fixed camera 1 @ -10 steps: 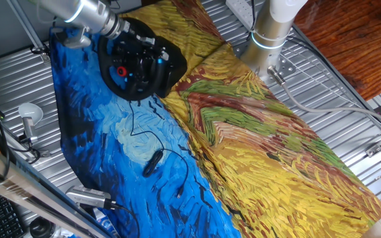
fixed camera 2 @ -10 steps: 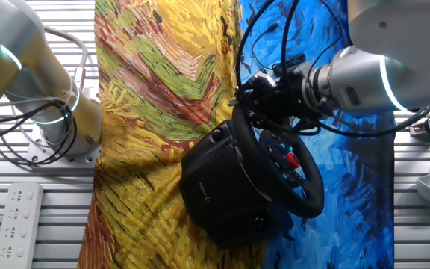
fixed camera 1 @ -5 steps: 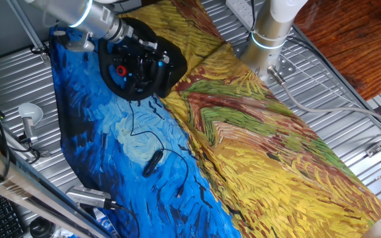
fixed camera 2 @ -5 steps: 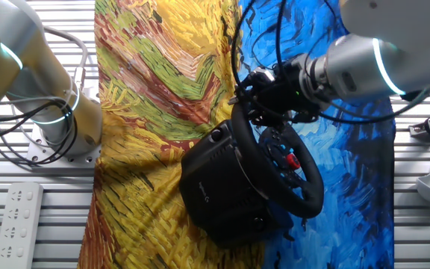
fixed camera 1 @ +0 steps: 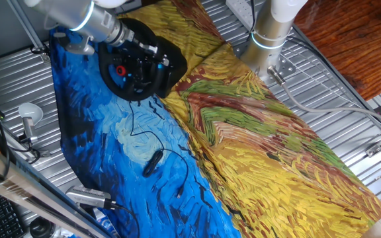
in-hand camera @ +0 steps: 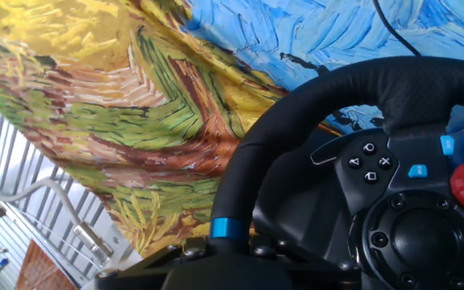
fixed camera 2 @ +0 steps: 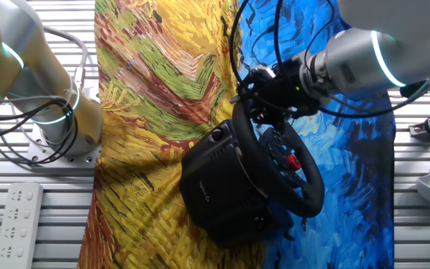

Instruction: Rotate the steering wheel 90 degrees clockwise

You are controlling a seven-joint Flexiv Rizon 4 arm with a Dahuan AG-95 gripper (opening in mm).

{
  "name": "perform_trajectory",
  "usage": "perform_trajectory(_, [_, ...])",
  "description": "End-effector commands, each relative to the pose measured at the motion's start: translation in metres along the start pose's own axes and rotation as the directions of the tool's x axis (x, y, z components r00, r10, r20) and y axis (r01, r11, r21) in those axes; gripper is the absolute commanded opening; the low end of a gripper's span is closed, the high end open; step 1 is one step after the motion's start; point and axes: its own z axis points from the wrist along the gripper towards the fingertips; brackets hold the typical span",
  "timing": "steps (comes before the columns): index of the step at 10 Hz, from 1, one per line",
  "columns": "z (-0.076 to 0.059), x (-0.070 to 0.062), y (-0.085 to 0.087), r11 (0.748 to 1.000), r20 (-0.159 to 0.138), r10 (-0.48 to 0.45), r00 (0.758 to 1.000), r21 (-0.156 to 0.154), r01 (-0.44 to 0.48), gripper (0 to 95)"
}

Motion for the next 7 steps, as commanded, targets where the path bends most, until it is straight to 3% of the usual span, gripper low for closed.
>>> perform_trajectory(1, [0.0026,-0.0020,0.0035,0.999,-0.003,0.032,0.999,0.021,-0.032,0.0])
perform_trajectory(5, [0.0048,-0.0049,0.0027,0.995,-0.020,0.068,0.997,0.068,-0.066,0.0])
perform_trajectory(7, [0.0062,-0.0067,-0.0001,0.995,-0.017,0.085,0.996,0.062,-0.084,0.0])
